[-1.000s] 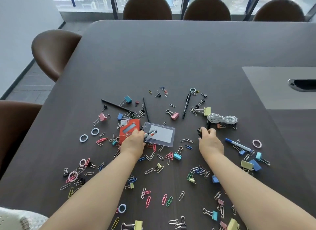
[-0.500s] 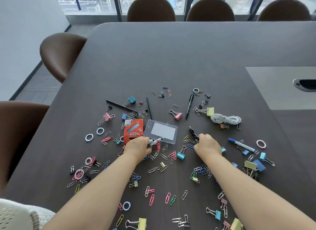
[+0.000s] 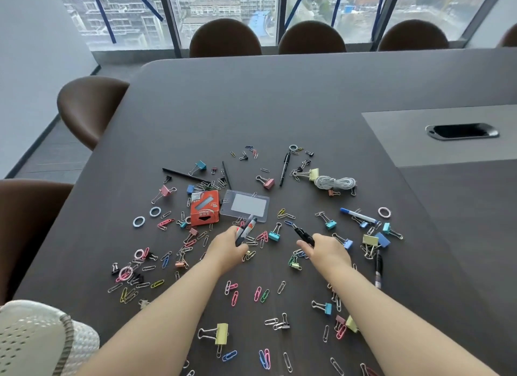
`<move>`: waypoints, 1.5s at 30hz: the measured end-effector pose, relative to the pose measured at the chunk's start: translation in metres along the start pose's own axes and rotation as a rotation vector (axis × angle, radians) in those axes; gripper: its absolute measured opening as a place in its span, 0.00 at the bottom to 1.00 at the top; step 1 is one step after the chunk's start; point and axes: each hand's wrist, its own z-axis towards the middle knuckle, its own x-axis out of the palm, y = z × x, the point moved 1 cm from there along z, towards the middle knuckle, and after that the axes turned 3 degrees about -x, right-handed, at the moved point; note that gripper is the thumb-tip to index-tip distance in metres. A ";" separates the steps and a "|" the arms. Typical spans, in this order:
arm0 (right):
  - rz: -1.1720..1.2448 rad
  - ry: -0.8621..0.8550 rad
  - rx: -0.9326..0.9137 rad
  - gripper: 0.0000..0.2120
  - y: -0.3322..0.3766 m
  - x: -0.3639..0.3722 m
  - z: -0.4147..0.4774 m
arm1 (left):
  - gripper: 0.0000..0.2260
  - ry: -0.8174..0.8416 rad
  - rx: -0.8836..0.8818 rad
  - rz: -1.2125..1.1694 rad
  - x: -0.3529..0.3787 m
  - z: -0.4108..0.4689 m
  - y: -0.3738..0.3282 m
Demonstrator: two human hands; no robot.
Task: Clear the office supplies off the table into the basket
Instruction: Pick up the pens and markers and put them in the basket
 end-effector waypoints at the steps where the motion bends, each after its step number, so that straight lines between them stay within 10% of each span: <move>1: 0.020 -0.009 0.025 0.18 -0.009 0.000 -0.006 | 0.04 -0.014 0.003 -0.003 0.005 -0.003 -0.004; 16: 0.058 -0.066 0.406 0.16 -0.139 -0.020 -0.041 | 0.05 -0.013 0.151 0.164 0.085 -0.009 -0.094; 45: -0.084 -0.095 -0.016 0.08 -0.115 -0.065 0.097 | 0.05 -0.202 0.040 0.125 0.069 0.084 -0.124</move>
